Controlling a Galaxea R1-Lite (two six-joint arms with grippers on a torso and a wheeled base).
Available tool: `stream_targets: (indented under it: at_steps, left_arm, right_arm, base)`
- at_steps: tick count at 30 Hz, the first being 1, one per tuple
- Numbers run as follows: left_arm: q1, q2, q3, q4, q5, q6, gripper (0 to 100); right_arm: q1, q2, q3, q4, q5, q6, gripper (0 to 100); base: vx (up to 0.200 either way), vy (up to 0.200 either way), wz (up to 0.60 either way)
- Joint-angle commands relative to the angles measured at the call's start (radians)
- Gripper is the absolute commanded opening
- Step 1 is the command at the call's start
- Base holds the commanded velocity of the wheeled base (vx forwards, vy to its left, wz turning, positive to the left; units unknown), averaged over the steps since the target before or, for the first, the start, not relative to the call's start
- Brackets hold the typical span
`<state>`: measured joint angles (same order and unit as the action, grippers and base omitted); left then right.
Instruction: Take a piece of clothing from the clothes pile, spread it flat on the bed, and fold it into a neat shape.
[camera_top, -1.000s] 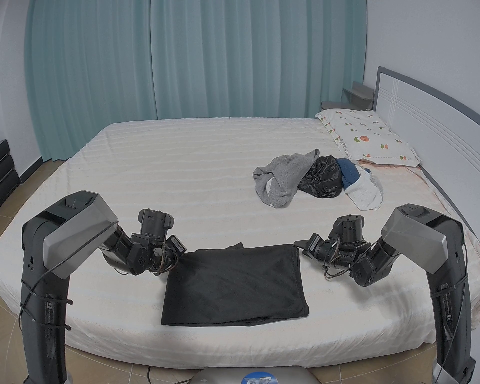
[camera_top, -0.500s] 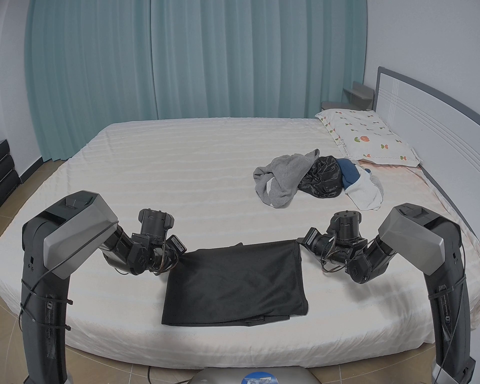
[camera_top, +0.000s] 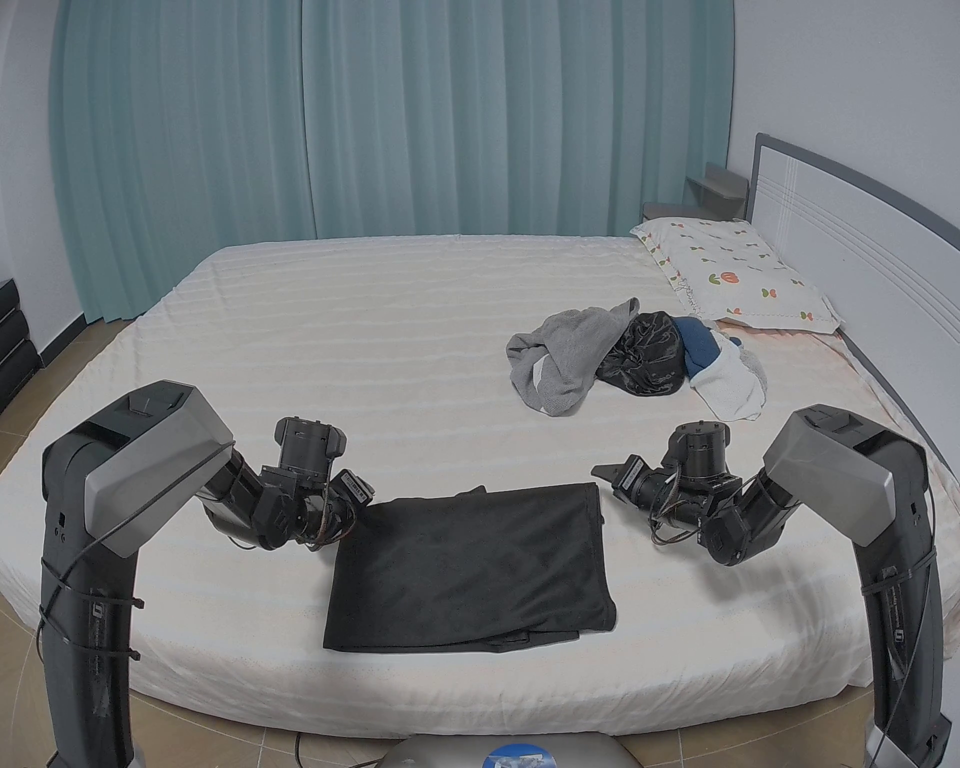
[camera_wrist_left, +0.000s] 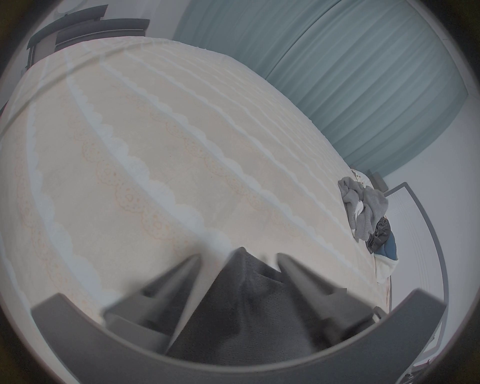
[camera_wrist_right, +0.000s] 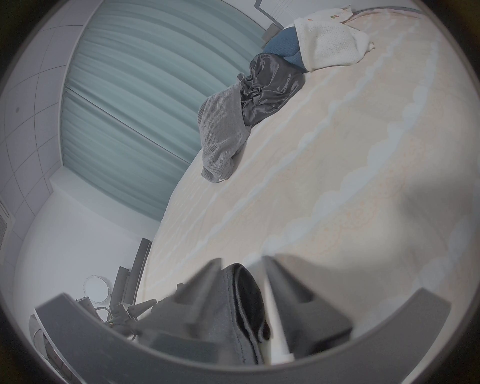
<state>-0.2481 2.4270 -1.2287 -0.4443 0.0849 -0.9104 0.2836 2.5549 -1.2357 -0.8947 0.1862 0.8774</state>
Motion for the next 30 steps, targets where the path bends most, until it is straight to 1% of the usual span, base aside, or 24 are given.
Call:
stream_targets:
  at_steps: [1,3,5,8,10,13,18,21,25,30]
  left_arm:
    - [0.035,-0.039,0.002,0.002,-0.002,-0.064,100]
    - [0.059,-0.071,0.005,0.012,-0.013,-0.104,100]
    - [0.078,-0.108,0.035,0.013,-0.059,-0.137,100]
    - [0.105,-0.161,0.087,0.013,-0.139,-0.16,100]
    - [0.11,-0.189,0.12,0.013,-0.194,-0.171,100]
    - [0.11,-0.203,0.144,0.013,-0.228,-0.179,100]
    - [0.107,-0.19,0.143,0.004,-0.226,-0.171,100]
    - [0.108,-0.178,0.137,0.004,-0.212,-0.168,100]
    - [0.108,-0.171,0.133,0.002,-0.212,-0.166,100]
    - [0.108,-0.171,0.133,0.002,-0.212,-0.166,100]
  right_arm:
    - [-0.034,-0.12,0.124,-0.013,0.05,0.006,100]
    - [-0.032,-0.159,0.188,-0.017,0.07,0.008,100]
    - [-0.014,-0.206,0.274,-0.018,0.079,0.011,100]
    - [0.046,-0.275,0.395,-0.03,0.078,0.034,100]
    - [0.083,-0.314,0.476,-0.038,0.076,0.048,100]
    - [0.117,-0.338,0.561,-0.043,0.076,0.063,100]
    - [0.137,-0.323,0.628,-0.047,0.073,0.072,100]
    - [0.143,-0.311,0.631,-0.047,0.072,0.072,100]
    - [0.177,-0.305,0.647,-0.049,0.07,0.069,100]
    - [0.181,-0.295,0.645,-0.056,0.064,0.064,100]
  base:
    - [0.0,0.0,0.0]
    - [0.0,0.0,0.0]
    - [0.0,0.0,0.0]
    - [0.0,0.0,0.0]
    - [0.0,0.0,0.0]
    - [0.0,0.0,0.0]
    - [0.0,0.0,0.0]
    - [0.0,0.0,0.0]
    - [0.0,0.0,0.0]
    - [0.0,0.0,0.0]
